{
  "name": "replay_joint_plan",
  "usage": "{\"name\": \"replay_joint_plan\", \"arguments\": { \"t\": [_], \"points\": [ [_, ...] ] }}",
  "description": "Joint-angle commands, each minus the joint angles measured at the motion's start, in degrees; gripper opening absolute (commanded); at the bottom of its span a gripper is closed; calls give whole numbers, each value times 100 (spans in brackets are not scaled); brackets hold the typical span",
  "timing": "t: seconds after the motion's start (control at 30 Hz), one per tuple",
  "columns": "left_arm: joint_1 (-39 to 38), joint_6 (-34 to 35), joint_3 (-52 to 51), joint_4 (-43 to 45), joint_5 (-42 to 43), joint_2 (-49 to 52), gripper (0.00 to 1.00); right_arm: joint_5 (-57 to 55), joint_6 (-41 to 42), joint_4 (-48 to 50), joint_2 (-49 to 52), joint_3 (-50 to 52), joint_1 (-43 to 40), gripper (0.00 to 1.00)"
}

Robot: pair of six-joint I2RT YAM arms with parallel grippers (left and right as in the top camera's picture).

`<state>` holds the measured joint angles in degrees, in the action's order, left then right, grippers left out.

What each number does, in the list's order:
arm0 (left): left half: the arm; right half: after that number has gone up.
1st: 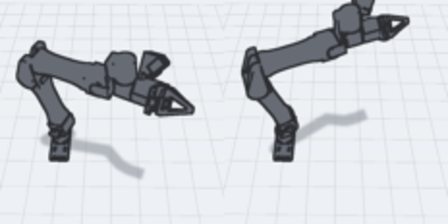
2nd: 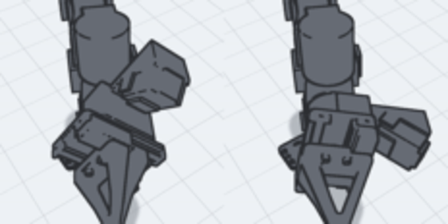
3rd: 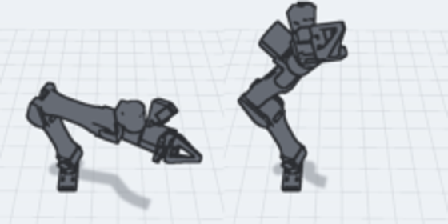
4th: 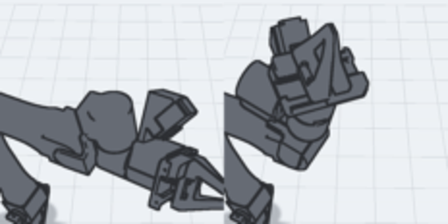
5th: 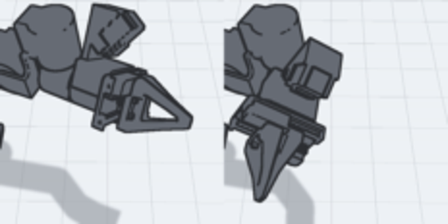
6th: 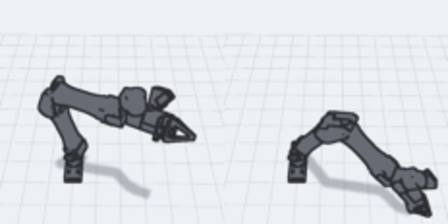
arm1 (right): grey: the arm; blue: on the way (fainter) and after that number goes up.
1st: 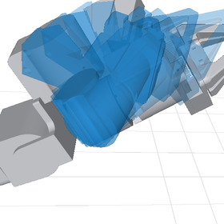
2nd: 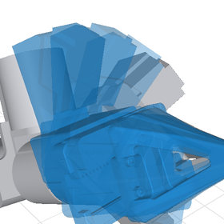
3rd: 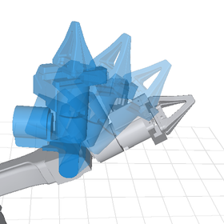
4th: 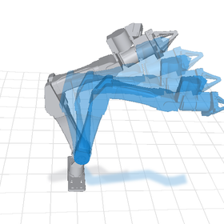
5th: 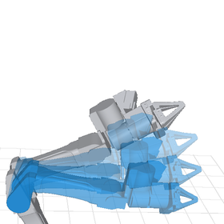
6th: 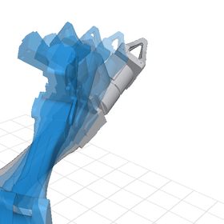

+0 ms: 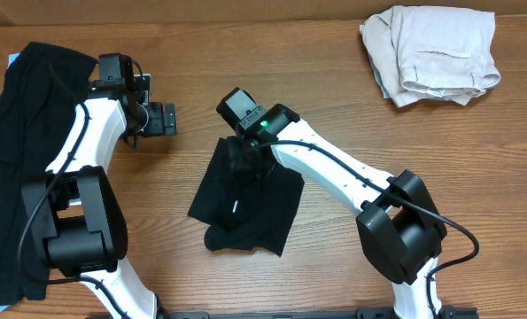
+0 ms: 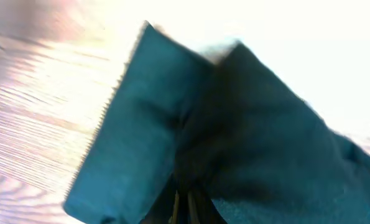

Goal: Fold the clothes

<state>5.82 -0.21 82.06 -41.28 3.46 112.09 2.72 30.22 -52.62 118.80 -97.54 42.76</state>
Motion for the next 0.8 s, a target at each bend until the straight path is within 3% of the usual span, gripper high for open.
{"name": "replay_joint_plan", "arguments": {
  "t": [0.0, 0.27, 0.3, 0.4, 0.47, 0.63, 0.77],
  "points": [
    [-22, -109, -31, 24, 63, 11, 100, -31, 2, 238, 4, -428, -13, 4],
    [-22, -109, -31, 24, 61, 11, 100, -122, 33, 1460, 83, -658, -28, 4],
    [-22, -109, -31, 24, 61, 11, 100, -186, 31, 1556, 118, -658, -35, 12],
    [-22, -109, -31, 26, 61, 11, 100, -203, 0, 1683, 177, -658, -42, 70],
    [-22, -111, -31, 24, 61, 11, 100, -205, -42, 1609, 170, -664, -42, 86],
    [-22, -111, -31, 24, 57, 11, 100, -13, -98, 660, 33, -883, -63, 88],
    [-22, -111, -31, 83, 42, 11, 100, 660, -369, -173, 24, -890, -26, 75]
  ]
}}
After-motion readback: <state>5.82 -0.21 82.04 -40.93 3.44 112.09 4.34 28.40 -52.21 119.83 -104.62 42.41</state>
